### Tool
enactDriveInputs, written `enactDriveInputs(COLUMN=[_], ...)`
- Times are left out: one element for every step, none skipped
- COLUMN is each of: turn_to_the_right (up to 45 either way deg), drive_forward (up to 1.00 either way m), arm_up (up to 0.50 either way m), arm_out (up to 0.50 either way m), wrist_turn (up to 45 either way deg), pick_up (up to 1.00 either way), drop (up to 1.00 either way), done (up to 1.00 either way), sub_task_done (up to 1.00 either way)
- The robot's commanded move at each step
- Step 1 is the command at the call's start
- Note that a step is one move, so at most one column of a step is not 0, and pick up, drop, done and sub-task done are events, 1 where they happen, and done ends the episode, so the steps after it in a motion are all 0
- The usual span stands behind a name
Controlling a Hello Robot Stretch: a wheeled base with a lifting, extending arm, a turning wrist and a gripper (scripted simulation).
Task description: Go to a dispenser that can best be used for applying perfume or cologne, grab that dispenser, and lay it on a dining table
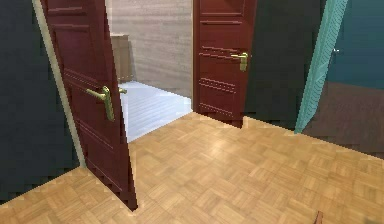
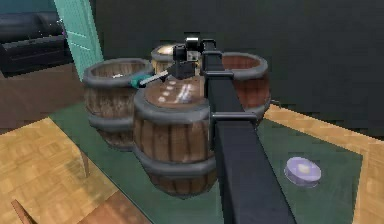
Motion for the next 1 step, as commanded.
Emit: enactDriveInputs(turn_to_the_right=[0.0], drive_forward=[0.0], arm_up=[0.0], arm_out=[0.0], wrist_turn=[42.0], pick_up=[0.0], drop=[0.0], done=[0.0], sub_task_done=[0.0])
